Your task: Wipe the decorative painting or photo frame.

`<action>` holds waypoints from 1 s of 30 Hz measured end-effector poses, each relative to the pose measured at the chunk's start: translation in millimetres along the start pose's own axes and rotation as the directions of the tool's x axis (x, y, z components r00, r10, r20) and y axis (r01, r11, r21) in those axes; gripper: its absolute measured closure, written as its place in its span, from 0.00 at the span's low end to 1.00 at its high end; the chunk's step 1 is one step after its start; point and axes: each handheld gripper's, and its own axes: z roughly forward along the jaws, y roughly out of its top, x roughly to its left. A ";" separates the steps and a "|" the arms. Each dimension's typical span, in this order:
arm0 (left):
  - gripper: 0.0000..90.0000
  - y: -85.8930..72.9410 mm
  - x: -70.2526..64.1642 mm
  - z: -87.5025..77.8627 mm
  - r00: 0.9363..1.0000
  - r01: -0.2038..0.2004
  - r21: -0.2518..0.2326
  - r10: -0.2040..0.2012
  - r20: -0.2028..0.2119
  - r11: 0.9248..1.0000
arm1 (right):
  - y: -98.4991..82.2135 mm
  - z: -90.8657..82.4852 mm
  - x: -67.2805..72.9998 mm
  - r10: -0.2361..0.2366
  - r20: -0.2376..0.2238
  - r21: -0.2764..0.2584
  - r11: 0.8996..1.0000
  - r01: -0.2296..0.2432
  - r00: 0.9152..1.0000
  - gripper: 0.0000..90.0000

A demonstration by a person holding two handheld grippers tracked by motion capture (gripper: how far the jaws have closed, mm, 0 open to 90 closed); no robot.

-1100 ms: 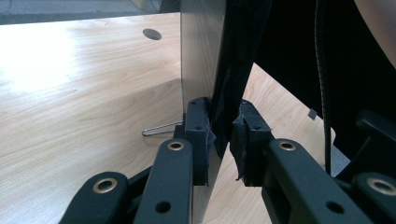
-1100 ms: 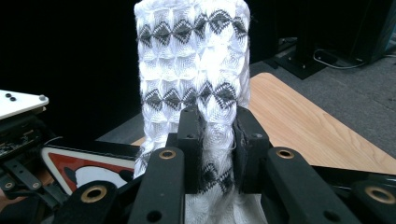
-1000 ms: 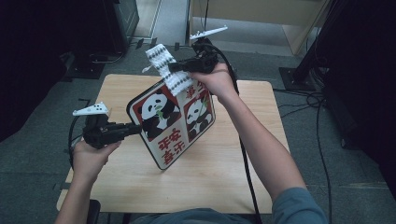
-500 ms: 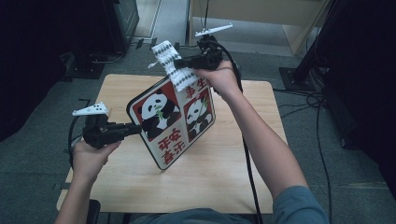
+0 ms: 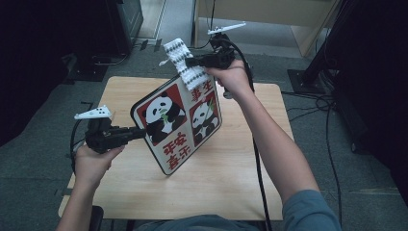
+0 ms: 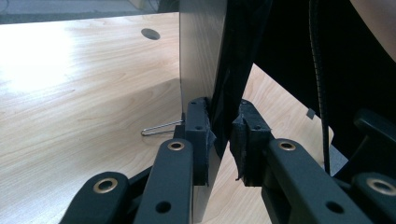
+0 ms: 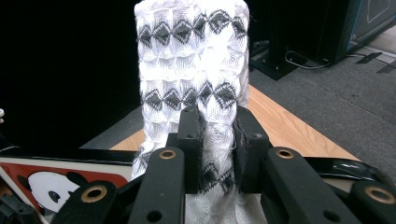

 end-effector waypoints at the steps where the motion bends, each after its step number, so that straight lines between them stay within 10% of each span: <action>1: 0.87 0.0 0.1 0.0 1.000 0.001 0.000 -0.001 0.001 1.000 | -0.1 -0.9 -2.5 0.008 -0.002 -0.004 1.000 -0.008 1.000 0.85; 30: 0.87 0.3 0.8 -1.3 1.000 -0.001 0.003 0.001 -0.001 1.000 | 8.9 -18.9 -30.8 0.071 0.095 0.008 0.997 -0.072 0.993 0.88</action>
